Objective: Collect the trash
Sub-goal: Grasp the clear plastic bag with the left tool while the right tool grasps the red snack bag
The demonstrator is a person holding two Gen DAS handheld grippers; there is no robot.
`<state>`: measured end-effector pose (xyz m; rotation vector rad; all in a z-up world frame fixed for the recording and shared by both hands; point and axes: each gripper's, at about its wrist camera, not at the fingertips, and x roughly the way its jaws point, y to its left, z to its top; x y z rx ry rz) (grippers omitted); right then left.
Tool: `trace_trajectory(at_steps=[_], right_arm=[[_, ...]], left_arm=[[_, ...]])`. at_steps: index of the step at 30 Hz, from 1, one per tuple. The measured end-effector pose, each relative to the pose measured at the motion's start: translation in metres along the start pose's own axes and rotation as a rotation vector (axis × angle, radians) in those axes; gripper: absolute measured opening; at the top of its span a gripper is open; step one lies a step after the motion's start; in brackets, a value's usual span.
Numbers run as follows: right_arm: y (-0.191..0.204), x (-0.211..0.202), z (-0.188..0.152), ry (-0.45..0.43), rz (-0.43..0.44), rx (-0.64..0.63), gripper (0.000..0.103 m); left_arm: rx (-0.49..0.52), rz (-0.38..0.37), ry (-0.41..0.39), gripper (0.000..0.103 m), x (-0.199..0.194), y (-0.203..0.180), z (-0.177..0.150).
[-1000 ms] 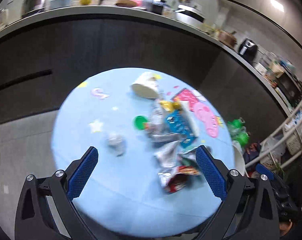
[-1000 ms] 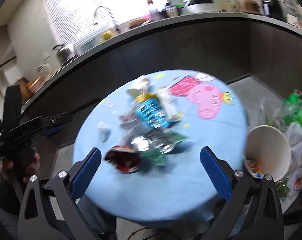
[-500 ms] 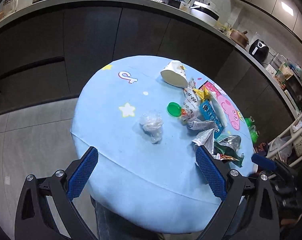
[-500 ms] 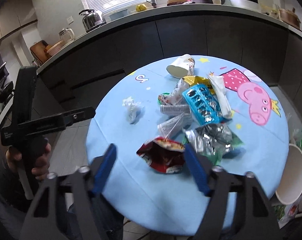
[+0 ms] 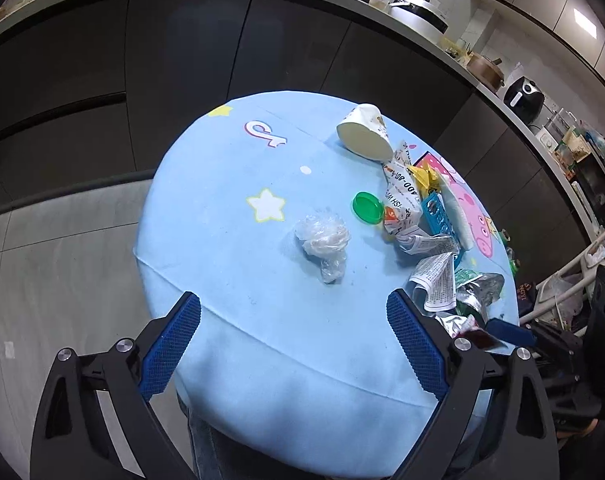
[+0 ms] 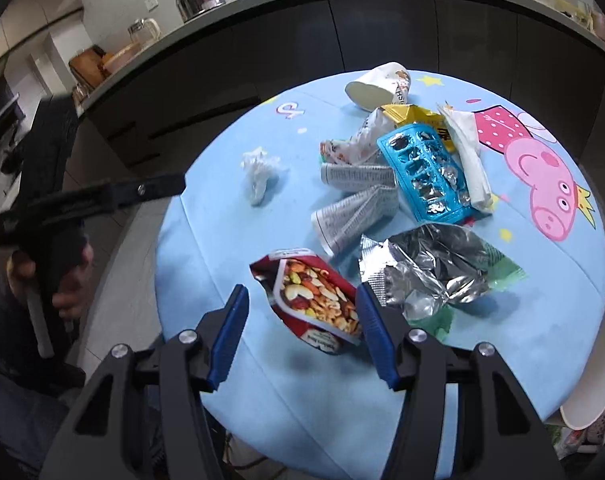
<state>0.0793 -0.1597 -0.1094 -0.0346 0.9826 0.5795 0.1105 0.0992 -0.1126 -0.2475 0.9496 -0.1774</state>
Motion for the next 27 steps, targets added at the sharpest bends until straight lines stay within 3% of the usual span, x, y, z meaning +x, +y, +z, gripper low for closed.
trace_trajectory(at_steps=[2, 4, 7, 8, 18, 27], right_arm=[[0.001, 0.003, -0.001, -0.001, -0.013, -0.008, 0.054], [0.000, 0.008, 0.000, 0.005, -0.034, -0.011, 0.046], [-0.002, 0.017, 0.000, 0.031, -0.050, -0.007, 0.020], [-0.003, 0.019, -0.001, 0.035, -0.046, 0.000, 0.008], [-0.003, -0.005, 0.007, -0.044, -0.047, 0.039, 0.008], [-0.011, -0.008, 0.006, -0.056, -0.058, 0.085, 0.008]], left_arm=[[0.015, 0.001, 0.001, 0.087, 0.007, -0.002, 0.003], [0.036, 0.011, 0.005, 0.085, 0.017, -0.004, 0.007], [0.064, 0.025, 0.021, 0.079, 0.035, -0.007, 0.016], [0.073, 0.029, 0.025, 0.078, 0.040, -0.009, 0.019], [0.131, 0.013, 0.070, 0.052, 0.078, -0.029, 0.036], [0.137, 0.023, 0.106, 0.037, 0.091, -0.030, 0.033]])
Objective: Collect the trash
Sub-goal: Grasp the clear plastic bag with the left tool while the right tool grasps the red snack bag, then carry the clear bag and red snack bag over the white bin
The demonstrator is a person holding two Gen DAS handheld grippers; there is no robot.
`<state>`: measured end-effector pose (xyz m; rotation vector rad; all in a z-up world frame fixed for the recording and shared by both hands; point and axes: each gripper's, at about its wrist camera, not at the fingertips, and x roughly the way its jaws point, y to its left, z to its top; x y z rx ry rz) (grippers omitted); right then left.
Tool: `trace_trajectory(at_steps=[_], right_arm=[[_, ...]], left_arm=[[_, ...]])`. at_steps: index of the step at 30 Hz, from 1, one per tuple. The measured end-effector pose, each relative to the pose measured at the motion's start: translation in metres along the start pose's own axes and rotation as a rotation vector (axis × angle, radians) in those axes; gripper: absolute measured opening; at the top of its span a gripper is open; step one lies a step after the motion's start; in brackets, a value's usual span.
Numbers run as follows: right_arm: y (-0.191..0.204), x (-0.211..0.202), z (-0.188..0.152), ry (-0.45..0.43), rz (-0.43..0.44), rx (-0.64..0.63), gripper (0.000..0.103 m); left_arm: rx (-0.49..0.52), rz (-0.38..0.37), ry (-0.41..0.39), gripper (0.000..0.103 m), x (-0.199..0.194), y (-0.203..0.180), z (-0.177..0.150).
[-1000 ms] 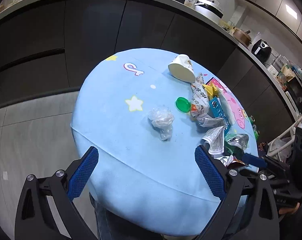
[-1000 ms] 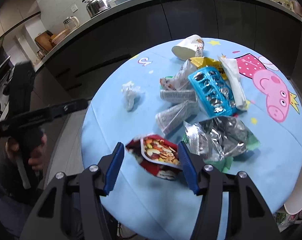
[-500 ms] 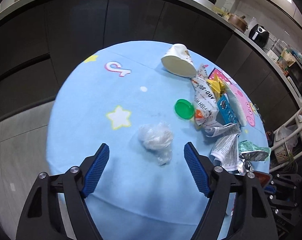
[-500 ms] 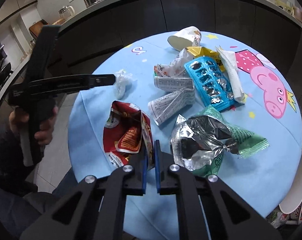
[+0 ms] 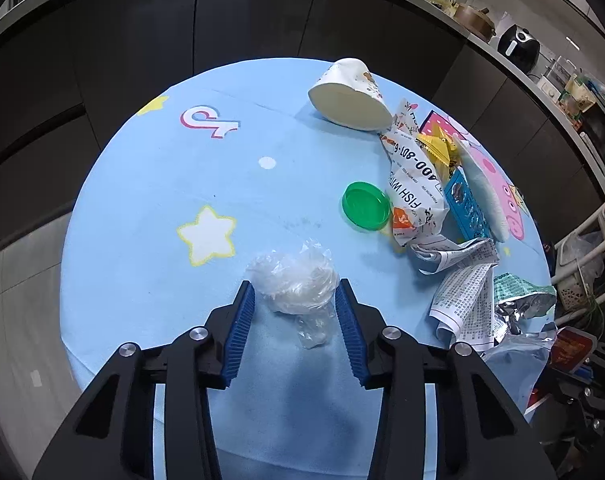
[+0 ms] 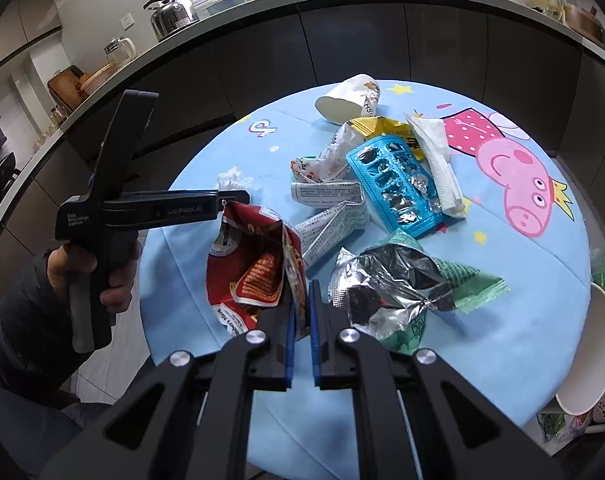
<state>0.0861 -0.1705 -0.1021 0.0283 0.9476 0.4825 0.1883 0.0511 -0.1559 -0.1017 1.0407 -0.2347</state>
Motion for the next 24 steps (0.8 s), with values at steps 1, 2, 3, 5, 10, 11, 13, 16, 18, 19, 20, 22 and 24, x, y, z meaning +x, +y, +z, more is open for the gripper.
trace_trajectory(at_steps=[1, 2, 3, 5, 10, 11, 13, 16, 18, 19, 20, 22, 24], right_arm=[[0.000, 0.000, 0.000, -0.001, -0.002, 0.002, 0.008], [0.000, -0.001, 0.000, -0.002, -0.004, 0.004, 0.008], [-0.001, -0.001, 0.000, -0.003, -0.006, 0.006, 0.008], [-0.002, -0.002, -0.001, -0.006, -0.008, 0.011, 0.008], [-0.002, -0.006, -0.001, -0.019, -0.014, 0.020, 0.008], [-0.002, -0.007, -0.001, -0.022, -0.017, 0.021, 0.008], [-0.003, -0.009, -0.001, -0.029, -0.020, 0.023, 0.008], [-0.003, -0.013, -0.001, -0.039, -0.026, 0.029, 0.008], [-0.004, -0.016, 0.000, -0.050, -0.032, 0.034, 0.008], [-0.005, -0.018, 0.000, -0.056, -0.035, 0.037, 0.008], [-0.005, -0.021, -0.001, -0.062, -0.038, 0.038, 0.008], [-0.007, -0.027, 0.000, -0.079, -0.050, 0.043, 0.008], [-0.009, -0.032, 0.002, -0.092, -0.059, 0.053, 0.008]], left_arm=[[-0.002, -0.003, 0.003, 0.036, 0.000, 0.001, 0.000], [-0.004, -0.005, 0.005, 0.034, 0.001, 0.001, -0.001], [-0.004, -0.003, 0.004, 0.031, 0.001, 0.001, 0.000], [-0.001, -0.002, 0.007, 0.027, 0.001, 0.000, -0.001], [-0.007, -0.005, 0.006, 0.018, -0.004, 0.000, -0.002], [-0.005, -0.007, 0.003, 0.017, -0.007, -0.001, -0.002], [0.006, -0.007, -0.014, 0.016, -0.016, -0.005, -0.003], [0.023, -0.004, -0.035, 0.016, -0.030, -0.013, -0.003], [0.027, -0.008, -0.040, 0.015, -0.038, -0.018, -0.003], [0.030, -0.014, -0.045, 0.015, -0.044, -0.021, -0.003], [0.033, -0.016, -0.047, 0.015, -0.048, -0.023, -0.003], [0.041, -0.012, -0.047, 0.015, -0.058, -0.030, -0.003], [0.042, -0.009, -0.042, 0.015, -0.065, -0.036, -0.004]])
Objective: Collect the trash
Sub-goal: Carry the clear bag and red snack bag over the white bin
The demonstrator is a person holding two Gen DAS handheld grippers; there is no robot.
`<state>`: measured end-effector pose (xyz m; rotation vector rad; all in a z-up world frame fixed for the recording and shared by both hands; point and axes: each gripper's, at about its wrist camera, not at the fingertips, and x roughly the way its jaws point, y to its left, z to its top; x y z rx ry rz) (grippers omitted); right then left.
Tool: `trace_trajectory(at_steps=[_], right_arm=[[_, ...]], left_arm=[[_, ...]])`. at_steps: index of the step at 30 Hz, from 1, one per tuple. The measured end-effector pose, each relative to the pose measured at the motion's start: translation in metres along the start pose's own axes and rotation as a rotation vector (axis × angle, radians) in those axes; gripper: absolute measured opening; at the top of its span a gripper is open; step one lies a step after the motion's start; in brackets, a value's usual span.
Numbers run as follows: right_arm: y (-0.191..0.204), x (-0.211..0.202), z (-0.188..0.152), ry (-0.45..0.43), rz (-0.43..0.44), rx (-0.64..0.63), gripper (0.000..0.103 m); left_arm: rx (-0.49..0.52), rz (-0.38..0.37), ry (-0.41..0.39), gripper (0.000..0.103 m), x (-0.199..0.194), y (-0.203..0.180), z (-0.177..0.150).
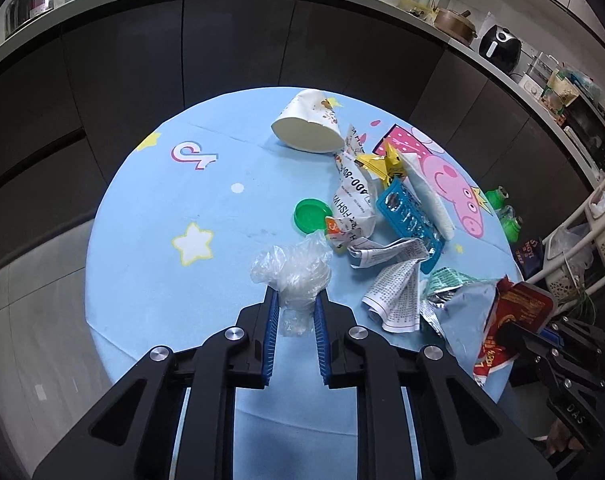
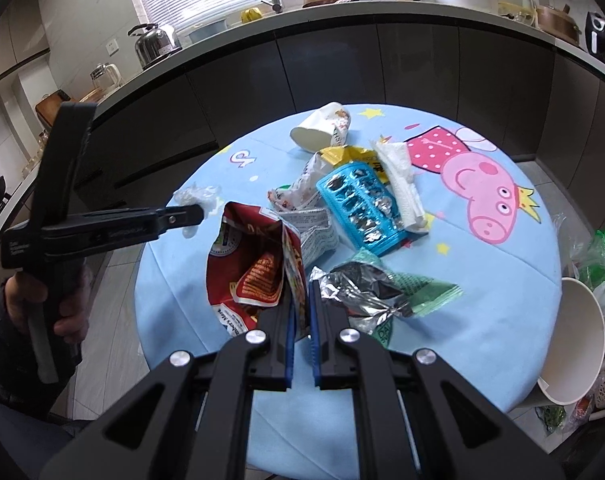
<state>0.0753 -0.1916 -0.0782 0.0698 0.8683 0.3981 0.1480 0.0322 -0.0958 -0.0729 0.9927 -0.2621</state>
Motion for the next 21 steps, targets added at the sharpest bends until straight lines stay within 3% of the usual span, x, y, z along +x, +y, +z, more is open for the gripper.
trace_trajectory(at_steps=[13, 21], right_arm=[[-0.023, -0.041, 0.006, -0.092, -0.060, 0.058, 0.008], [-0.046, -0.067, 0.003, -0.149, -0.099, 0.107, 0.008]], left_arm=[[0.077, -0.055, -0.038, 0.016, -0.051, -0.057, 0.002], [0.136, -0.089, -0.057, 0.016, -0.061, -0.090, 0.008]])
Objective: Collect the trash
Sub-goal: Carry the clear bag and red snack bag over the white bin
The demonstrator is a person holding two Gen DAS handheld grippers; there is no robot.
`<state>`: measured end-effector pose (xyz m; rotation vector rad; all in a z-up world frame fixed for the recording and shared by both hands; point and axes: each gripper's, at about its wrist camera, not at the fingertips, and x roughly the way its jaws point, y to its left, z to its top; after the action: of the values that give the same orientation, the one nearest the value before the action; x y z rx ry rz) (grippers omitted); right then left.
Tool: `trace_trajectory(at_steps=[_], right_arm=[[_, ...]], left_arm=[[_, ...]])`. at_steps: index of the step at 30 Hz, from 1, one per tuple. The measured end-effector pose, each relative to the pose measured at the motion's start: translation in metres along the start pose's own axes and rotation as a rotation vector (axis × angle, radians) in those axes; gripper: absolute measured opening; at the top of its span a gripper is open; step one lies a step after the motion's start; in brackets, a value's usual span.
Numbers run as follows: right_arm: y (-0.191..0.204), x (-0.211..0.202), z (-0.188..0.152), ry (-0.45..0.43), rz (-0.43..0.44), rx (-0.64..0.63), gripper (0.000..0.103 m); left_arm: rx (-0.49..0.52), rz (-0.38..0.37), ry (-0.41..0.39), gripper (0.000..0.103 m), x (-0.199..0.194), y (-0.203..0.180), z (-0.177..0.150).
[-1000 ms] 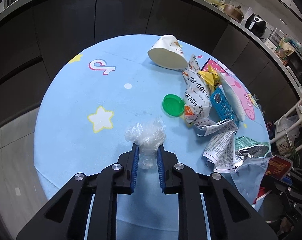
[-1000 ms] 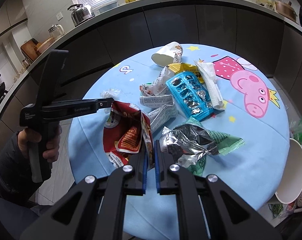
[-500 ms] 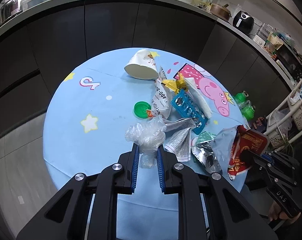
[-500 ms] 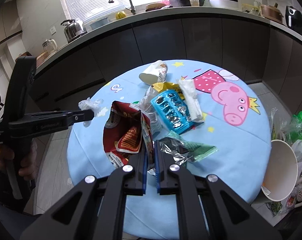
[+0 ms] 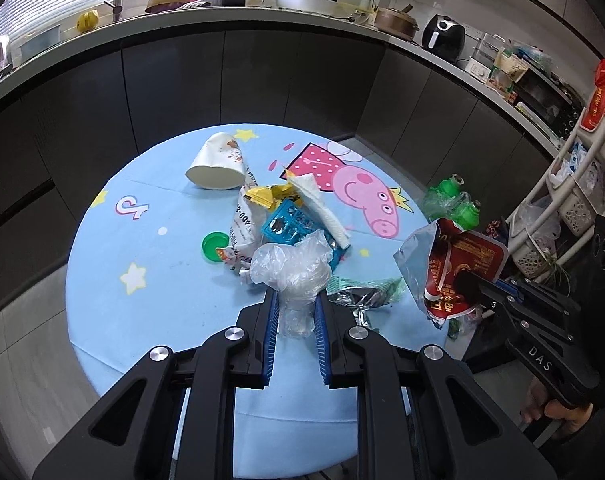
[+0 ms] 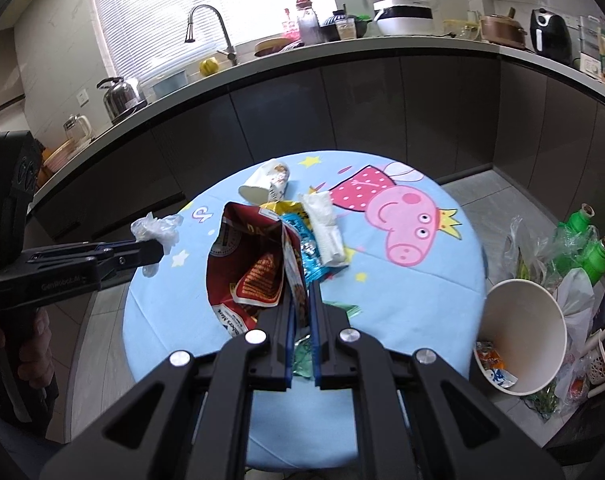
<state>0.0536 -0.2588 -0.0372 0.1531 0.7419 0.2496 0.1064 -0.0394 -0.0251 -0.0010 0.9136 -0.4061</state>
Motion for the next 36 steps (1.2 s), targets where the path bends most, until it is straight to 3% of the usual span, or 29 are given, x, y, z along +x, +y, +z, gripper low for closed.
trace_trajectory(at_steps=[18, 36], right_arm=[[-0.071, -0.035, -0.007, -0.087, -0.060, 0.151, 0.008], [-0.175, -0.052, -0.044, -0.123, -0.183, 0.371, 0.008]], left_arm=[[0.164, -0.067, 0.008, 0.016, 0.025, -0.092, 0.031], [0.327, -0.206, 0.092, 0.016, 0.097, -0.198, 0.051]])
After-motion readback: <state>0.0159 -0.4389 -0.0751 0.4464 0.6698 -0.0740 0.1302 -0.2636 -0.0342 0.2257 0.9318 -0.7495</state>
